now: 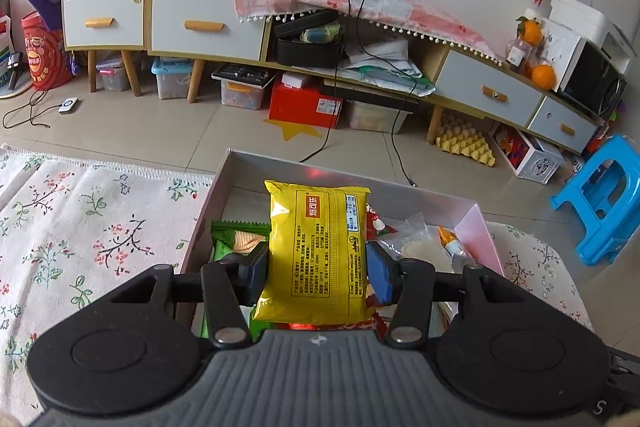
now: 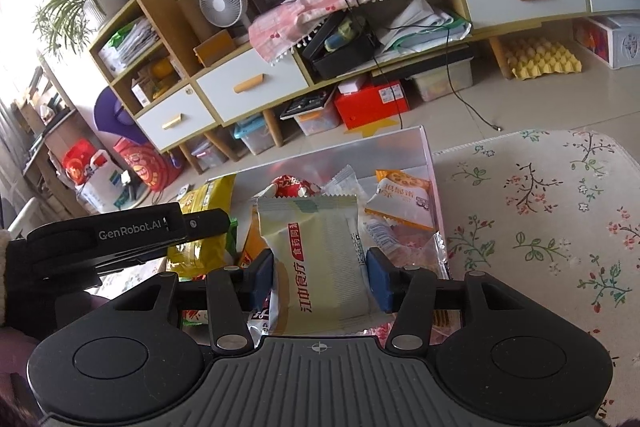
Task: Organize snacks
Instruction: 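Carry both packs into the pink box and open both grippers, then withdraw both tools from the box back over the last snacks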
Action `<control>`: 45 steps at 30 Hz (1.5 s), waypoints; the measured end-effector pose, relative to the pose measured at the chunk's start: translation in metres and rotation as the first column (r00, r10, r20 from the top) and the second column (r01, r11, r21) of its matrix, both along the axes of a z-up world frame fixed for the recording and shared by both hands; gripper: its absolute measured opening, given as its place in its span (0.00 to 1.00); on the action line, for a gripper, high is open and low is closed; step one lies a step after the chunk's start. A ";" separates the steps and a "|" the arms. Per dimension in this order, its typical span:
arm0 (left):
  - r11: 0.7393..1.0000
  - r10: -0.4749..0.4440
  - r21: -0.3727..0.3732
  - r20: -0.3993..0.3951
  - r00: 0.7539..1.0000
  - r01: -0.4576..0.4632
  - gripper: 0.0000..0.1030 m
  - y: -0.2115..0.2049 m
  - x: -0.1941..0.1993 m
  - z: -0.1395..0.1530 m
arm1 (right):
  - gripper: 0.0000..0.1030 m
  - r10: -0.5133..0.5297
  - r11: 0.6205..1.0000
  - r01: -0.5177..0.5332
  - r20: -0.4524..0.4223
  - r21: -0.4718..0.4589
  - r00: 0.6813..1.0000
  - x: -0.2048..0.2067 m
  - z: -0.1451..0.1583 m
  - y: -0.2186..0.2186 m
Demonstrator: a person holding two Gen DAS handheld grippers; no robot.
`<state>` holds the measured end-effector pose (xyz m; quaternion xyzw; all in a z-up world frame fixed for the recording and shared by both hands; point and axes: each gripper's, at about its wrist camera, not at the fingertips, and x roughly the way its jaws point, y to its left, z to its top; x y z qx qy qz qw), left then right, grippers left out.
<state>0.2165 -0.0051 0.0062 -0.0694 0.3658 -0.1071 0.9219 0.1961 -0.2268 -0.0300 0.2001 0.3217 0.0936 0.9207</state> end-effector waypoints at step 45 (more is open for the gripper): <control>0.995 -0.014 0.099 -0.136 0.991 0.028 0.95 0.072 -0.101 0.008 | 0.92 0.019 0.992 -0.030 -0.094 -0.125 0.995 -0.087 0.041 0.023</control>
